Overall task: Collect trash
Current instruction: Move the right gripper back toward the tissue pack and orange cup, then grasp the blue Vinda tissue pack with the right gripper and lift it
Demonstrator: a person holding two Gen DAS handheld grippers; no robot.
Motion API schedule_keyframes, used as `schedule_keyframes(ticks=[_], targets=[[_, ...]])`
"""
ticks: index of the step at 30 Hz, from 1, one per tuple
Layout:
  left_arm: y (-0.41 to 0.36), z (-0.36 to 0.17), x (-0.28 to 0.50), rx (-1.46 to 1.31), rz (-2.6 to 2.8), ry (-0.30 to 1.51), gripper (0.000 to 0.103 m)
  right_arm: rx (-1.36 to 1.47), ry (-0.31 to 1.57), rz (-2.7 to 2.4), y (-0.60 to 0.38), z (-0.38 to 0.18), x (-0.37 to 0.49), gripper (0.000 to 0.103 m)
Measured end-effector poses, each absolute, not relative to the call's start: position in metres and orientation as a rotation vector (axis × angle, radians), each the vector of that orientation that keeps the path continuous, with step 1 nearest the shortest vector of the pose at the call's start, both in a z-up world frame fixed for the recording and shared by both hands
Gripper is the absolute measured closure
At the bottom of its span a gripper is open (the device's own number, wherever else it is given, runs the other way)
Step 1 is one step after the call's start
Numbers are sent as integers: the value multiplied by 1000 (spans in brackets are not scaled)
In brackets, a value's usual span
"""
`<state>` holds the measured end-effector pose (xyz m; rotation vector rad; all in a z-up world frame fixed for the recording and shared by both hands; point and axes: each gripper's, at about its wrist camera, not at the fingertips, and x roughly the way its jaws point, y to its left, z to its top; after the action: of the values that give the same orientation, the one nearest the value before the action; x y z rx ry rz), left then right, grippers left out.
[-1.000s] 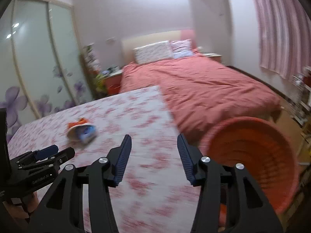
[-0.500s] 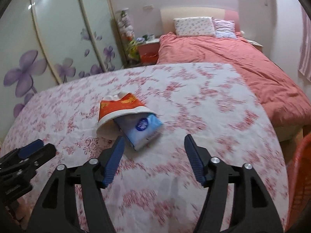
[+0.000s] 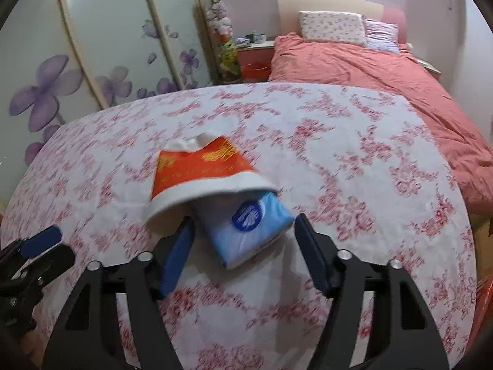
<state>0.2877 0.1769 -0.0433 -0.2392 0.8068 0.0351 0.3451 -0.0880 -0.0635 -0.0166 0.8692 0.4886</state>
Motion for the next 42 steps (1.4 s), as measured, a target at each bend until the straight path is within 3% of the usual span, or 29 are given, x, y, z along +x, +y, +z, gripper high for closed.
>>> schedule_keyframes(ticks=[2, 8, 23, 29, 42], targets=[[176, -43, 287, -240, 34, 806, 37, -31, 876, 514, -87, -64, 337, 47], [175, -45, 285, -252, 27, 816, 36, -49, 857, 494, -83, -63, 332, 47], [179, -48, 282, -282, 26, 834, 35, -140, 847, 483, -63, -63, 347, 39], [180, -47, 281, -288, 29, 837, 35, -151, 859, 482, -65, -63, 344, 50], [167, -40, 280, -285, 15, 828, 35, -63, 837, 393, -127, -60, 303, 50]])
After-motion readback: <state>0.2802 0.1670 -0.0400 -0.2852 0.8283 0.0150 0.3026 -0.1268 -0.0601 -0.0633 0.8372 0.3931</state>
